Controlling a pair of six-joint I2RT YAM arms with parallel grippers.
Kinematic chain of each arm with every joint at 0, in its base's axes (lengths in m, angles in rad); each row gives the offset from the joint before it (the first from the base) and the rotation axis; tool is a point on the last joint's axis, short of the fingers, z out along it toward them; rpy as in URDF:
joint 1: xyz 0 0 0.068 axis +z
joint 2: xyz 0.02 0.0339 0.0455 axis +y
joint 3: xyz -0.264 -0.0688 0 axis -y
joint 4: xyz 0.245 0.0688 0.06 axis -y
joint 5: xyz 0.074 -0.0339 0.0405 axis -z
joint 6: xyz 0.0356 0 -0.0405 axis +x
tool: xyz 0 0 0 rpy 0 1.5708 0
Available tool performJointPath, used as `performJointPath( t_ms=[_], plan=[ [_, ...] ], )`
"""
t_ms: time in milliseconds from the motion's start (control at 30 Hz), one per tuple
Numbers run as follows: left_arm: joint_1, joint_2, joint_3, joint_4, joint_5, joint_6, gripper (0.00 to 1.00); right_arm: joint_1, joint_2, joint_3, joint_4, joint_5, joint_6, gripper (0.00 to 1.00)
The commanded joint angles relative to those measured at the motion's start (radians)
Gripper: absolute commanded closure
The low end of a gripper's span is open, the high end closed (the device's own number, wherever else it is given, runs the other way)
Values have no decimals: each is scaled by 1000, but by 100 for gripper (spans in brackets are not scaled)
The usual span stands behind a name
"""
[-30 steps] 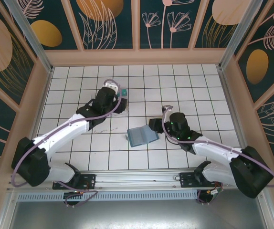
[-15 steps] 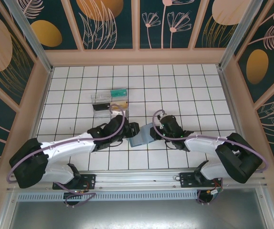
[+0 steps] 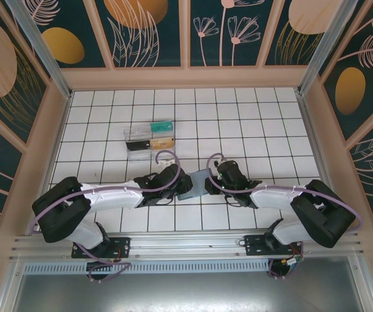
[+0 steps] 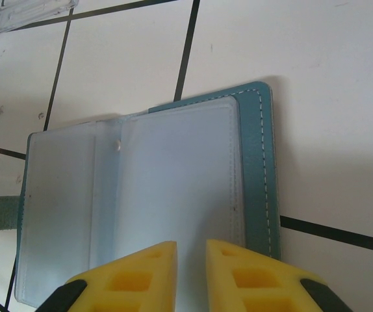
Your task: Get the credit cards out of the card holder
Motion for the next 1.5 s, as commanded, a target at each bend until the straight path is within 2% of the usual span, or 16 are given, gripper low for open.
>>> performJointPath(
  t_ms=[0,333,500,867,1267,1467],
  plan=[
    [-3,39,4,-29,-20,-29,60,7,4,-11,22,26,4,80],
    [-3,58,14,-95,-41,-51,61,6,-1,-13,24,22,1,80],
    [-3,64,-2,-11,0,-28,61,6,2,-11,26,22,1,80],
    [-3,98,3,14,35,-14,60,7,3,-11,26,22,1,81],
    [-2,103,0,169,129,45,26,7,5,-10,22,22,1,81],
    [-3,83,-14,186,126,49,23,6,5,-7,18,27,0,81]
  ],
)
